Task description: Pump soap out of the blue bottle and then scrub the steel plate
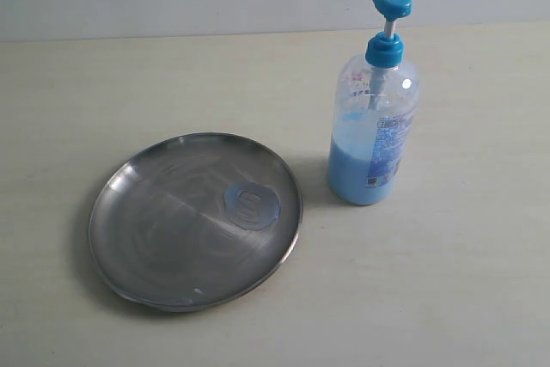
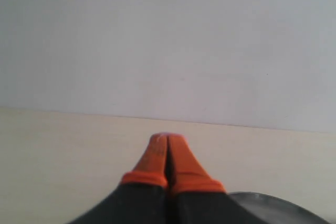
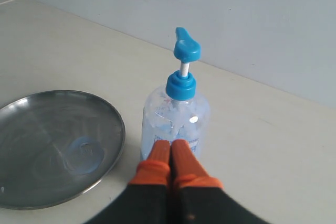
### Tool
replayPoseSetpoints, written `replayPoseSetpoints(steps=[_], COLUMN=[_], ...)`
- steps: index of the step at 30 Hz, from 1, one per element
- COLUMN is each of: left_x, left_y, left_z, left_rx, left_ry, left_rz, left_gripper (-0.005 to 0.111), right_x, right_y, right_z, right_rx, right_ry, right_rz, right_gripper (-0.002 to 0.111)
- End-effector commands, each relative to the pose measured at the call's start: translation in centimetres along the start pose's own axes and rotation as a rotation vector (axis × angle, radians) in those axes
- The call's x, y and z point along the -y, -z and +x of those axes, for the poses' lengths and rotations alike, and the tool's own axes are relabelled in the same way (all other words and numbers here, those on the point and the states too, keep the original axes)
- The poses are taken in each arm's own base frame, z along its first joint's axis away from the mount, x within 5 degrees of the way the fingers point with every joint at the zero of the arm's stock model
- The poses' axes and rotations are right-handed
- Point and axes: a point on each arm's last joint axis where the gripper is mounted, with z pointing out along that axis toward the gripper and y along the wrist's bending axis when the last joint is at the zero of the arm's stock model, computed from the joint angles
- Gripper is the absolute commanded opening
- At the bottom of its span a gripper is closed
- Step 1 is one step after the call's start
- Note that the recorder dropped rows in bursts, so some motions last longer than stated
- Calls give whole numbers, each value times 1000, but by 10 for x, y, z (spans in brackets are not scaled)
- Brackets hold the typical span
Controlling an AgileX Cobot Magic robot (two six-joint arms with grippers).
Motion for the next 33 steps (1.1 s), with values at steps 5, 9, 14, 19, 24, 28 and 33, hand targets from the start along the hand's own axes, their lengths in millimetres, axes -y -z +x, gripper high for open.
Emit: replayPoseSetpoints(steps=[5, 9, 14, 19, 24, 28, 33], left_x=[-4, -5, -6, -8, -8, -8, -8], left_y=[1, 1, 2, 3, 3, 4, 4], left_z=[5, 9, 16, 22, 23, 23, 24], left_rx=[-43, -84, -164, -237, -241, -245, -259], left_ry=[-16, -15, -13, -11, -14, -14, -5], left_rz=[-53, -64, -82, -99, -100, -101, -104], left_gripper=[0, 0, 0, 0, 0, 0, 0], right_x=[0, 0, 0, 0, 0, 0, 0], right_y=[1, 1, 1, 1, 1, 1, 1], right_z=[0, 0, 0, 0, 0, 0, 0], right_rx=[14, 14, 14, 14, 14, 14, 14], right_ry=[2, 4, 4, 3, 4, 4, 2], right_rz=[0, 0, 0, 0, 0, 0, 0], right_gripper=[0, 0, 0, 0, 0, 0, 0])
